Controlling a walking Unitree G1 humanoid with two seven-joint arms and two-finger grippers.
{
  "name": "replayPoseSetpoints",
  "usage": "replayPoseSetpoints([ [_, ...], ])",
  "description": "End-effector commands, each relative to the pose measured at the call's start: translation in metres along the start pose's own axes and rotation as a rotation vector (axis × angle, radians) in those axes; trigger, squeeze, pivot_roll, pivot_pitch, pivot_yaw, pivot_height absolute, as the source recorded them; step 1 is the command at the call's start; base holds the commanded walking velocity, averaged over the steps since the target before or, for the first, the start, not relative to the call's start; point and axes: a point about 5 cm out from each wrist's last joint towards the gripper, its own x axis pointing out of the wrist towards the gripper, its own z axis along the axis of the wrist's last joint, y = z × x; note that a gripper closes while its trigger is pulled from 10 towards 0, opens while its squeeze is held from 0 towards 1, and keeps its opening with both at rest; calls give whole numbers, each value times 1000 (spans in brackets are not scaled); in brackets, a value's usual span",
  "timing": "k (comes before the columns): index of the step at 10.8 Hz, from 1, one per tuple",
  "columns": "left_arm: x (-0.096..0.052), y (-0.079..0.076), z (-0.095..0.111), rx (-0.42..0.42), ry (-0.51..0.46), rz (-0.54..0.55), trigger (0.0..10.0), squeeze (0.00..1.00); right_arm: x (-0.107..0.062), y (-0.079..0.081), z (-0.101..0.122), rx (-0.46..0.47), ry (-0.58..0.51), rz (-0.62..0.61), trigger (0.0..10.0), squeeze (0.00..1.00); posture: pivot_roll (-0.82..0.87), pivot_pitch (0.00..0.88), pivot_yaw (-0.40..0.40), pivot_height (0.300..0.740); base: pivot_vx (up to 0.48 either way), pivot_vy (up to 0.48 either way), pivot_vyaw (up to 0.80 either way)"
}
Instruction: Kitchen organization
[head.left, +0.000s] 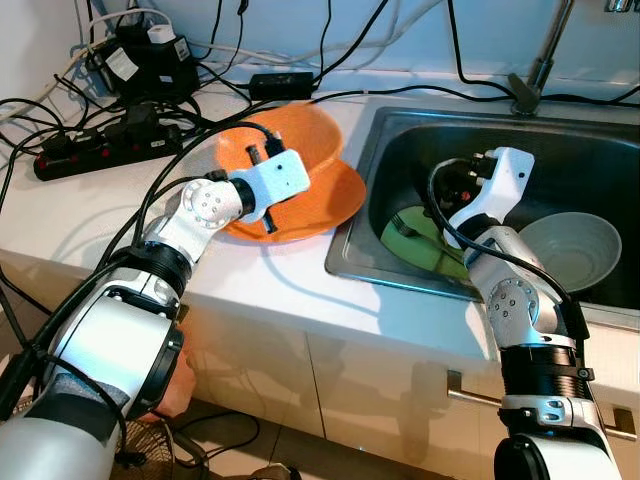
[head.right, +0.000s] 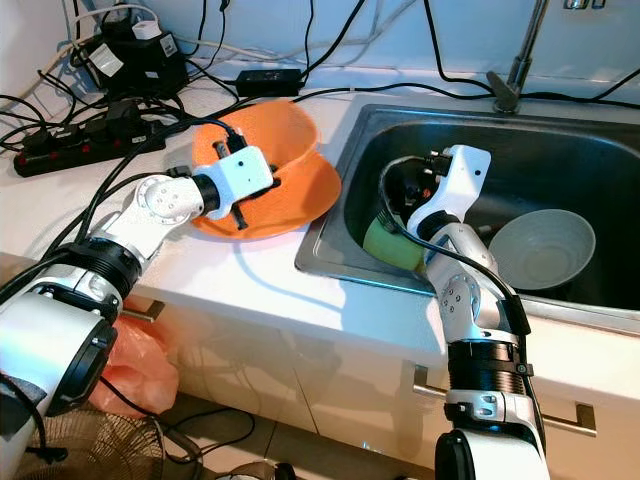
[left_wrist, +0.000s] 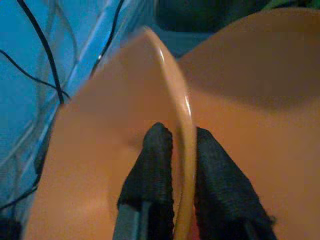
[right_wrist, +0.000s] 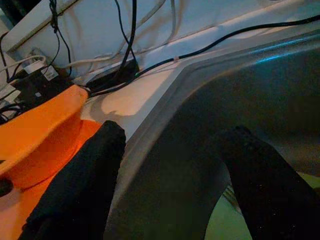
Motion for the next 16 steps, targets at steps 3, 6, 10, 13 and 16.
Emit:
replayPoseSetpoints([
  [3, -1, -11, -2, 196, -19, 21, 0, 0, 2, -3, 2, 18, -3, -10, 10000, 0, 83, 61, 110, 740, 0, 0, 0],
  [6, -1, -8, -3, 171, -12, 63, 0, 0, 2, -5, 1, 31, 3, -13, 10000, 0, 82, 62, 109, 740, 0, 0, 0],
  [10, -4, 1, 12, 268, -122, 136, 0, 0, 2, -5, 1, 56, 2, -11, 10000, 0, 86, 62, 111, 740, 0, 0, 0],
  [13, -6, -24, 21, 500, -286, 149, 0, 0, 5, -9, 16, 130, -38, 1, 10000, 0, 89, 63, 111, 740, 0, 0, 0],
  [16, -6, -49, 11, 648, -310, 52, 0, 0, 5, -6, 57, 181, -149, 132, 10000, 0, 87, 62, 110, 740, 0, 0, 0],
])
